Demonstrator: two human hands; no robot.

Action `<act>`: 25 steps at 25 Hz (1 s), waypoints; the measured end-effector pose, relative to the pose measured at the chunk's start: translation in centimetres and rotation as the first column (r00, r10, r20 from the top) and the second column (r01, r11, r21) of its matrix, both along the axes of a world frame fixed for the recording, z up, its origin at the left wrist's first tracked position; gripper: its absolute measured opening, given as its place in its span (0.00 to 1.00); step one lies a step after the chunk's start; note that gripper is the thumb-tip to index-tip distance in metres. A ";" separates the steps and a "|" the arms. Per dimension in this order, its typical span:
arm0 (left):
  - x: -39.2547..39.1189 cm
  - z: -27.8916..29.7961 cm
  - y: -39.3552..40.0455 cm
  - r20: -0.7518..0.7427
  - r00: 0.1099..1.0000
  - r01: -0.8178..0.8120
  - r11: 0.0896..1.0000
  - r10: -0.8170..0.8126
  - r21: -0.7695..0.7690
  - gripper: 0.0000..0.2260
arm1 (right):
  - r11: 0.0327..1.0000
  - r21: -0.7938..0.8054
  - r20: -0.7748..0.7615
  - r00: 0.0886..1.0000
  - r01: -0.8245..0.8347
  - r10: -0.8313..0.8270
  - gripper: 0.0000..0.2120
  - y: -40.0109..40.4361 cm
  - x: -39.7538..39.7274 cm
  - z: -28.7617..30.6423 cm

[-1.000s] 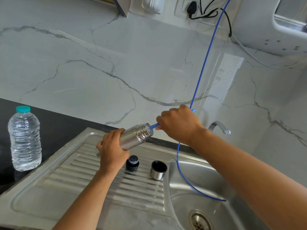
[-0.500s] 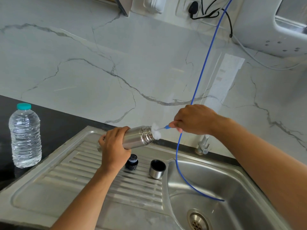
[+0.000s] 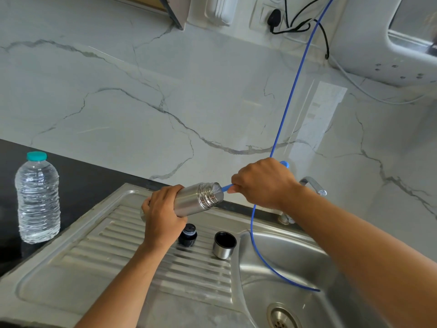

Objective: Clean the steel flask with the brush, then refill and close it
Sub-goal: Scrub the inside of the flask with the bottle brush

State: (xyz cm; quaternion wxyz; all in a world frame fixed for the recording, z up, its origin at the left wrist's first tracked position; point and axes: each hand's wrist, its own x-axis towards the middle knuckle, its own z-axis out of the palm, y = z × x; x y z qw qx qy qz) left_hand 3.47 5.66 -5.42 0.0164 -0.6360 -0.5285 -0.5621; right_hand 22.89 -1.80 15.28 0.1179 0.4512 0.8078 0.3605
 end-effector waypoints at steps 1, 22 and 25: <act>-0.1 -0.1 0.0 -0.007 1.000 -0.002 1.000 0.002 0.002 0.33 | 0.998 -0.041 -0.034 0.998 0.045 -0.047 0.20 0.0 0.5 0.8; -0.1 0.0 0.0 0.035 0.999 -0.012 1.000 0.012 0.000 0.34 | 1.000 0.009 -0.006 1.000 -0.003 0.003 0.18 -0.1 0.2 0.8; -0.2 -0.1 0.2 0.006 1.000 -0.031 0.999 0.031 -0.016 0.34 | 0.984 -0.123 -0.144 0.979 0.126 -0.144 0.20 0.2 2.3 2.8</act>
